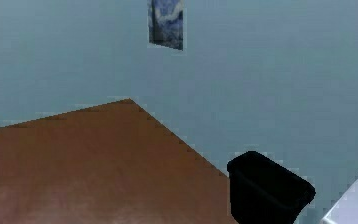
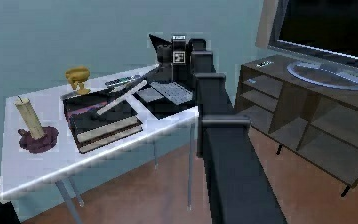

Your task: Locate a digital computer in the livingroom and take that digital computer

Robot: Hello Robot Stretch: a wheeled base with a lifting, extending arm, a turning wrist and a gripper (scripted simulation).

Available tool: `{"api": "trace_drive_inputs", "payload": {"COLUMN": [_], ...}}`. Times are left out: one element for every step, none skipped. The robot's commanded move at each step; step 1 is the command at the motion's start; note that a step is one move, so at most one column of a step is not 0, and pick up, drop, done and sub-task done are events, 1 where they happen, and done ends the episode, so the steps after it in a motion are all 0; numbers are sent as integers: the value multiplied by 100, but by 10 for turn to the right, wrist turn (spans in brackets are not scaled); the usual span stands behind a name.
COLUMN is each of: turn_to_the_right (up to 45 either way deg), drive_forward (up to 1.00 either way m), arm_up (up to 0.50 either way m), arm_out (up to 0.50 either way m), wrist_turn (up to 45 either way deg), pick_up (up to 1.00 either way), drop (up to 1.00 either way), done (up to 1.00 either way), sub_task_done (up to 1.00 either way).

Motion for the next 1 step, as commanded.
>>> {"api": "trace_drive_inputs", "payload": {"turn_to_the_right": [0], "drive_forward": [0], "arm_up": [0], "arm_out": [0], "wrist_turn": [450], "pick_up": [0], "drop": [0], "done": [0], "sub_task_done": [0]}}
